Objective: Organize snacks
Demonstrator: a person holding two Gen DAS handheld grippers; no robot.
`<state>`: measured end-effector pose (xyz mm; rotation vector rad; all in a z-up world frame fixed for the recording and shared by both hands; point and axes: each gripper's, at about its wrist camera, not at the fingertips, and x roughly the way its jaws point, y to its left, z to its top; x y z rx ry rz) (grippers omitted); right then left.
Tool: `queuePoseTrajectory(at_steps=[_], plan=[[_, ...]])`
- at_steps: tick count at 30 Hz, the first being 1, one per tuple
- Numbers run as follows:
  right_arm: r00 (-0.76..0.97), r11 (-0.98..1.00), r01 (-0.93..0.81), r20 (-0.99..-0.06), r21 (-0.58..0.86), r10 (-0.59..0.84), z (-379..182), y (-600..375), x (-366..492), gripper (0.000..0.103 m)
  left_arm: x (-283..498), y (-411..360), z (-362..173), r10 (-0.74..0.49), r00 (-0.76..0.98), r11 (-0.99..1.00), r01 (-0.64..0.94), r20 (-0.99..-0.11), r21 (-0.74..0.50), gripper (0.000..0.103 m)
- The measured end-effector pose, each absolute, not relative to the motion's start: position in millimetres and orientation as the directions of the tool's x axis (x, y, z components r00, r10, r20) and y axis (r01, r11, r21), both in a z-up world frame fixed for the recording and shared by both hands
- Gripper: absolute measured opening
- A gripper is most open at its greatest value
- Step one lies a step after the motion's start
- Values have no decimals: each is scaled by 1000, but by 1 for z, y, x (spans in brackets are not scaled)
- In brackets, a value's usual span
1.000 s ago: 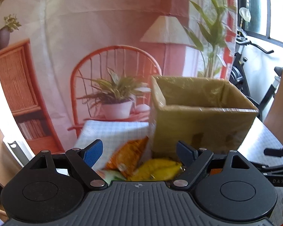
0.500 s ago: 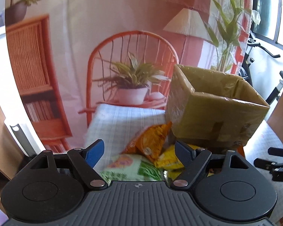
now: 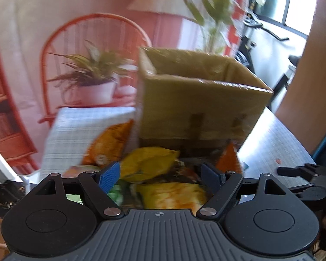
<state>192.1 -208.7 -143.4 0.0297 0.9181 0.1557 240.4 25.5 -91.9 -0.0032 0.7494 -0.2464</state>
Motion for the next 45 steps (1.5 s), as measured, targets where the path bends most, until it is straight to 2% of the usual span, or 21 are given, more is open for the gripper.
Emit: queuePoseTrajectory(at_steps=[5, 10, 13, 16, 20, 28, 35, 42, 45], plan=[[565, 978, -172, -801, 121, 198, -167, -204, 201, 79, 251, -8, -102, -276, 664, 950, 298, -695, -92, 84], [554, 962, -209, -789, 176, 265, -177, -190, 217, 72, 267, -27, -118, -302, 627, 938, 331, -718, -105, 84], [553, 949, -224, -773, 222, 311, -181, -185, 225, 67, 280, -27, -134, -293, 580, 946, 293, -760, -141, 82], [546, 929, -241, -752, 280, 368, -184, -185, 230, 67, 287, -24, -145, -317, 540, 941, 281, -780, -188, 75], [532, 910, -263, -738, 321, 415, -188, -187, 230, 67, 291, -27, -157, -298, 518, 943, 288, -802, -165, 56], [506, 883, -295, -725, 365, 468, -190, -186, 228, 67, 293, -33, -159, -302, 513, 937, 314, -804, -152, 53], [466, 843, -294, -702, 450, 538, -203, -190, 236, 70, 297, -22, -162, -300, 504, 943, 287, -810, -171, 50], [411, 796, -297, -682, 527, 605, -221, -194, 254, 84, 300, -22, -169, -310, 478, 937, 301, -822, -178, 38], [385, 762, -287, -658, 581, 647, -229, -197, 262, 85, 303, -21, -172, -318, 475, 934, 305, -820, -185, 35]])
